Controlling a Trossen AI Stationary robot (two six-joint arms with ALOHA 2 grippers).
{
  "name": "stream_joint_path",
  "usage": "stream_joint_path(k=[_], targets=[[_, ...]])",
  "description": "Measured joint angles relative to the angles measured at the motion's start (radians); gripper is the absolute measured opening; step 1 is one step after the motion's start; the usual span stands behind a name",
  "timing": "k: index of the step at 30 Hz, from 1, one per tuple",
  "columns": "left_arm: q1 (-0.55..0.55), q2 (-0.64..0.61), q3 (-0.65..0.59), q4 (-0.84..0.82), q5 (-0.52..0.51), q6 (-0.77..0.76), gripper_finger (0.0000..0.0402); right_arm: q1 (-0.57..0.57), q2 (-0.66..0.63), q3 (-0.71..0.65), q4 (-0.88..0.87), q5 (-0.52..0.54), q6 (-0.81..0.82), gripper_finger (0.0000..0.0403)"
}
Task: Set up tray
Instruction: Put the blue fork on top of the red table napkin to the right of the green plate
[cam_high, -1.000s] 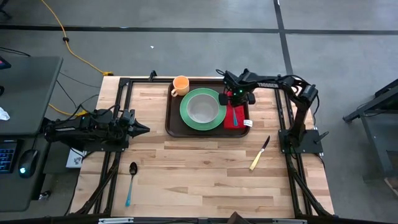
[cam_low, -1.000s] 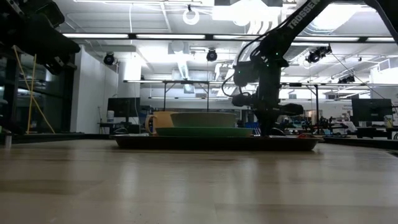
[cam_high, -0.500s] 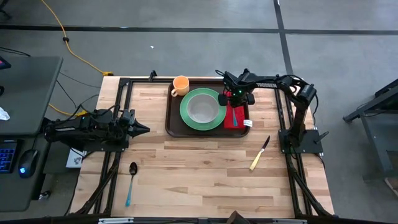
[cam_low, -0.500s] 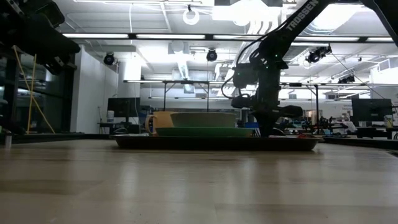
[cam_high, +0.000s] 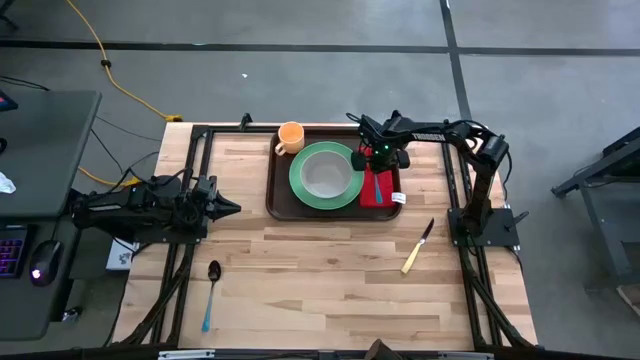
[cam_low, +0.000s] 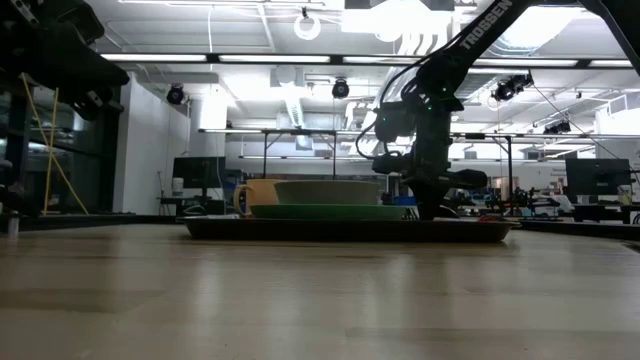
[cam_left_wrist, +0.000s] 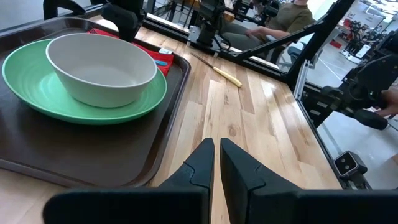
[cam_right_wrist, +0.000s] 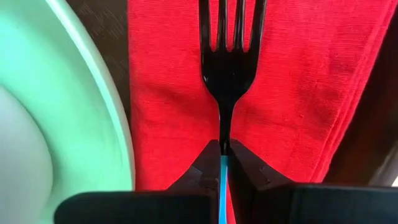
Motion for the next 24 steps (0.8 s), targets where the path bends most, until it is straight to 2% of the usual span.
stream_joint_path(k=[14,24], targets=[[0.000,0.000,0.000,0.000,0.000,0.000,0.0056,-0.007,0.000,0.000,0.000,0.012,0.005,0.0003],[0.000,0.000,0.000,0.000,0.000,0.000,0.0056,-0.011,0.000,0.000,0.000,0.011,0.034,0.0073]])
